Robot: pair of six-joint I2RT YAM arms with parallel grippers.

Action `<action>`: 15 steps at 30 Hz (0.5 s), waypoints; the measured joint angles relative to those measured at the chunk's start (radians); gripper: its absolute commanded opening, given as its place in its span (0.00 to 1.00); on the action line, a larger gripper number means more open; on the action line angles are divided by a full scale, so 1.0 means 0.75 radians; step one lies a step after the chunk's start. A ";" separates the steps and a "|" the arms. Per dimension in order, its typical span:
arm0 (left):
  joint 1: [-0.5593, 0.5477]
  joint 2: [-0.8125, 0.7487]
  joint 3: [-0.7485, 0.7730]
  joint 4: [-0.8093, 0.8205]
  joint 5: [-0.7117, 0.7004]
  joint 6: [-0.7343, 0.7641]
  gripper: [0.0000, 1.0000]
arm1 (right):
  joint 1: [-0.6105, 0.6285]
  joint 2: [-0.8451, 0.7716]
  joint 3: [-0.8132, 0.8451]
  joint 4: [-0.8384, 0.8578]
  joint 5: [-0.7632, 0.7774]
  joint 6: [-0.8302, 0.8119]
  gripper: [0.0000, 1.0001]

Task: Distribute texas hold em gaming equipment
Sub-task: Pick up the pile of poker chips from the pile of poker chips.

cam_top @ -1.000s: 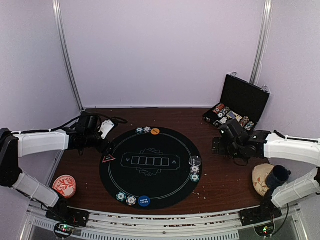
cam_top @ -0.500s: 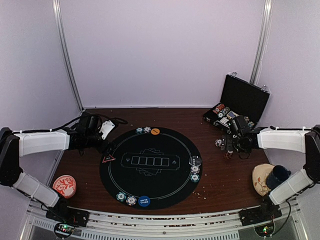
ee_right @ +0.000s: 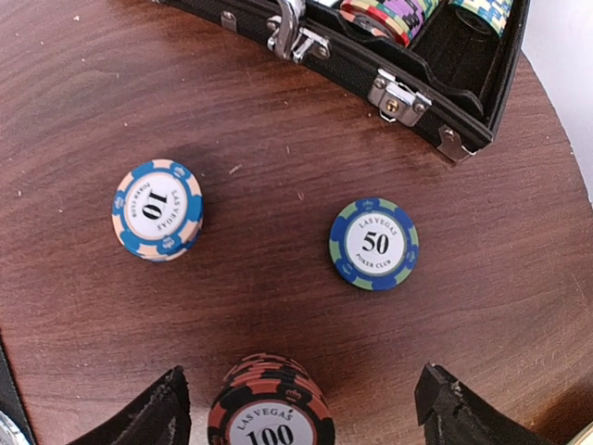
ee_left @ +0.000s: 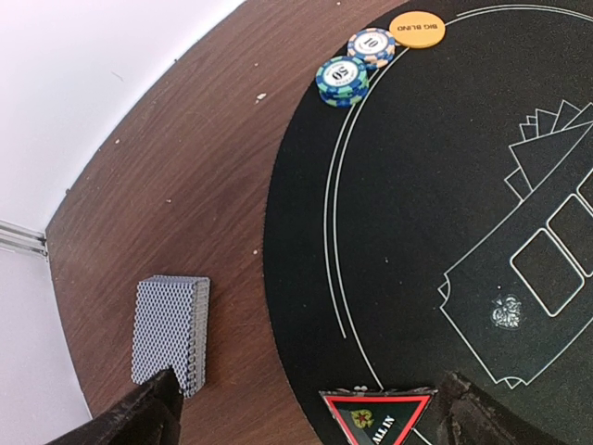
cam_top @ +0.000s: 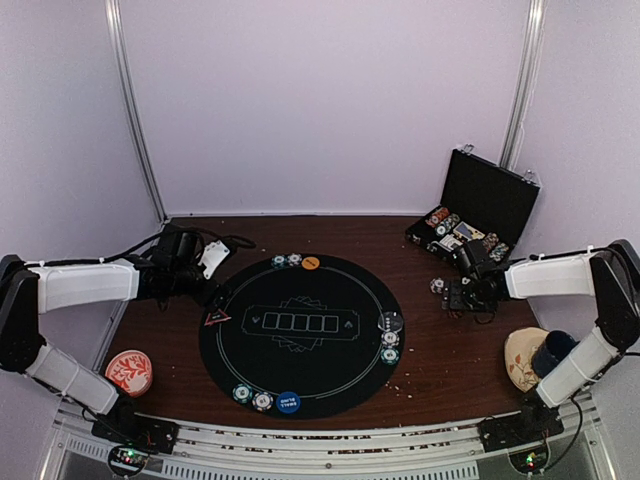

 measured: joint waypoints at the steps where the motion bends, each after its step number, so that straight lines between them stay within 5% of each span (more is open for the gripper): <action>1: 0.000 0.000 0.000 0.000 0.000 0.000 0.98 | -0.001 0.000 -0.004 0.001 -0.001 0.001 0.81; 15: 0.000 0.000 0.000 0.000 0.000 0.000 0.98 | -0.007 0.001 -0.011 0.020 -0.036 -0.004 0.61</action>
